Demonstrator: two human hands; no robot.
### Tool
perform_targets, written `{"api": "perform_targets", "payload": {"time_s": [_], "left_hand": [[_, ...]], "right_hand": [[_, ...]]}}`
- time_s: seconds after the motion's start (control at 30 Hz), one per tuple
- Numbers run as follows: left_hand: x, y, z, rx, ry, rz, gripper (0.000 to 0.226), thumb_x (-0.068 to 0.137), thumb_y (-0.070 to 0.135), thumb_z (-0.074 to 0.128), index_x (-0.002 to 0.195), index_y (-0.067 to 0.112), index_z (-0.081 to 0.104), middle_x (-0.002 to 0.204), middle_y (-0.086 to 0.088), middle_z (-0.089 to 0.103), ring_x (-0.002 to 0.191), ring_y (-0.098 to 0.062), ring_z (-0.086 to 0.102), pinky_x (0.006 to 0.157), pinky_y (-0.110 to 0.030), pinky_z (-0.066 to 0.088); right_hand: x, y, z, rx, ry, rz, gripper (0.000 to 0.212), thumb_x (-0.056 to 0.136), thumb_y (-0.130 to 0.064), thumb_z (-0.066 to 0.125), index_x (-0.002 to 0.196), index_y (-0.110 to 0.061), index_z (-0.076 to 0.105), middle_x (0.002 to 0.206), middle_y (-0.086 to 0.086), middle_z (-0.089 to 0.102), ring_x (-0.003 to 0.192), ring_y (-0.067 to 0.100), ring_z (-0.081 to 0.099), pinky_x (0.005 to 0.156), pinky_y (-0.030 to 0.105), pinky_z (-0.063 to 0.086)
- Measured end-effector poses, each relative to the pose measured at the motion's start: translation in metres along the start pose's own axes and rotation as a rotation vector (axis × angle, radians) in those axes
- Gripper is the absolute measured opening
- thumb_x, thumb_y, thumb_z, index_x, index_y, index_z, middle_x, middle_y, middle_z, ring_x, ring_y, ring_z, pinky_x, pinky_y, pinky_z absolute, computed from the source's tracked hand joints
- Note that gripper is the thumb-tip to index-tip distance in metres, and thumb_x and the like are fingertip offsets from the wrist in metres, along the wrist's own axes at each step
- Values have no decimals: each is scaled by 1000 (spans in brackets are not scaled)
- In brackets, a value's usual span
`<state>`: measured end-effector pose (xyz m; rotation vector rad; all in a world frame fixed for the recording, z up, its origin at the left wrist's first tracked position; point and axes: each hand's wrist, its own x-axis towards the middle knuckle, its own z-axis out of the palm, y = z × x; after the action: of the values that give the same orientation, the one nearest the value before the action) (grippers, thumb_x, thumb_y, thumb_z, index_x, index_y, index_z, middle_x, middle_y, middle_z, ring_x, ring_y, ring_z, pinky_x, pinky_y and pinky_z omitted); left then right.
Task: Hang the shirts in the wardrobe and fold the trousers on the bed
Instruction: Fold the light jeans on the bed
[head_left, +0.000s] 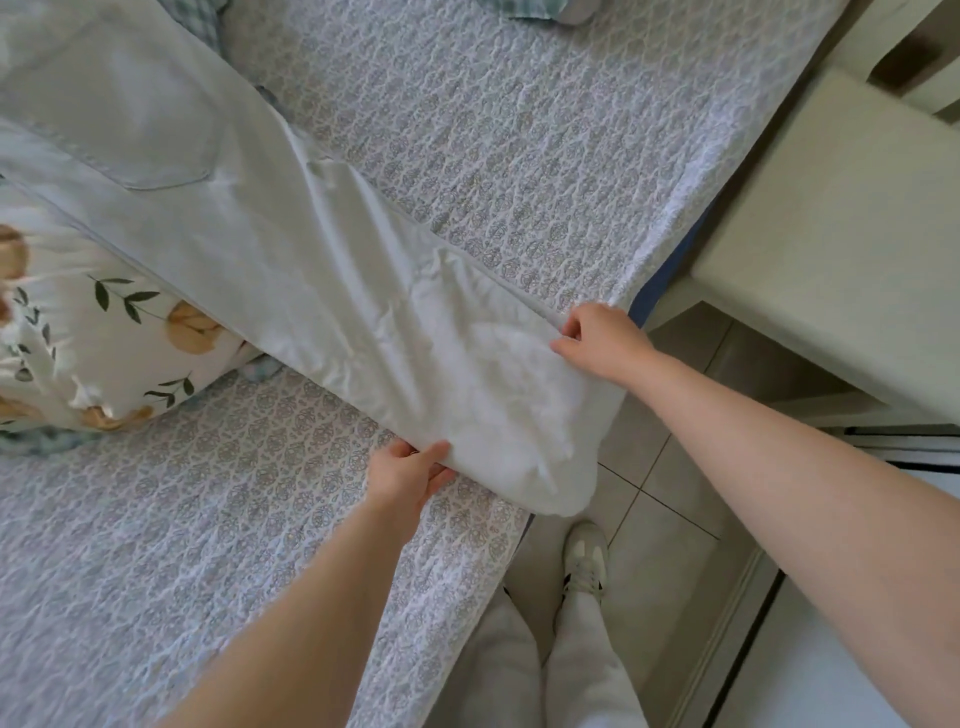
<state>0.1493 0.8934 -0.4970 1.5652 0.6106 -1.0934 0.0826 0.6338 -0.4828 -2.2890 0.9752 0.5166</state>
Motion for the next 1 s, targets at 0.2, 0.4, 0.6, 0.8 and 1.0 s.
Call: {"api": "perform_targets", "payload": {"time_s": [0.2, 0.4, 0.6, 0.8, 1.0], "left_hand": [[3, -1, 6, 67, 89, 12, 9, 87, -2, 67, 92, 4, 63, 100, -13, 70, 87, -26, 71, 66, -28, 60], [4, -1, 8, 61, 100, 15, 9, 87, -1, 68, 89, 6, 64, 100, -14, 69, 91, -28, 70, 76, -34, 59], [1, -2, 9, -49, 114, -22, 13, 88, 0, 66, 99, 8, 66, 101, -9, 74, 90, -24, 73, 74, -31, 59], [-24, -17, 50, -146, 261, -143, 18, 89, 16, 69, 103, 4, 67, 86, -8, 73, 67, -22, 63, 62, -31, 49], [-53, -39, 89, 240, 195, -114, 32, 81, 15, 78, 111, 11, 67, 101, 0, 70, 82, -12, 66, 63, -17, 50]], "right_hand": [[2, 17, -33, -97, -79, 37, 26, 95, -36, 54, 81, -14, 50, 76, 0, 53, 72, 18, 51, 58, 32, 37], [11, 22, -24, -142, -56, 38, 18, 97, -35, 51, 94, -17, 50, 87, 0, 56, 85, 24, 54, 73, 41, 49], [12, 35, -11, -67, -127, -72, 10, 95, -27, 49, 96, -17, 47, 83, 1, 56, 71, 18, 54, 57, 34, 42], [4, 57, -30, 76, -344, -84, 11, 91, -26, 58, 87, -16, 54, 85, 1, 60, 75, 14, 56, 59, 27, 39], [16, 64, -58, -67, -589, -269, 12, 87, -30, 64, 94, -30, 54, 90, -13, 61, 82, 4, 58, 62, 22, 43]]}}
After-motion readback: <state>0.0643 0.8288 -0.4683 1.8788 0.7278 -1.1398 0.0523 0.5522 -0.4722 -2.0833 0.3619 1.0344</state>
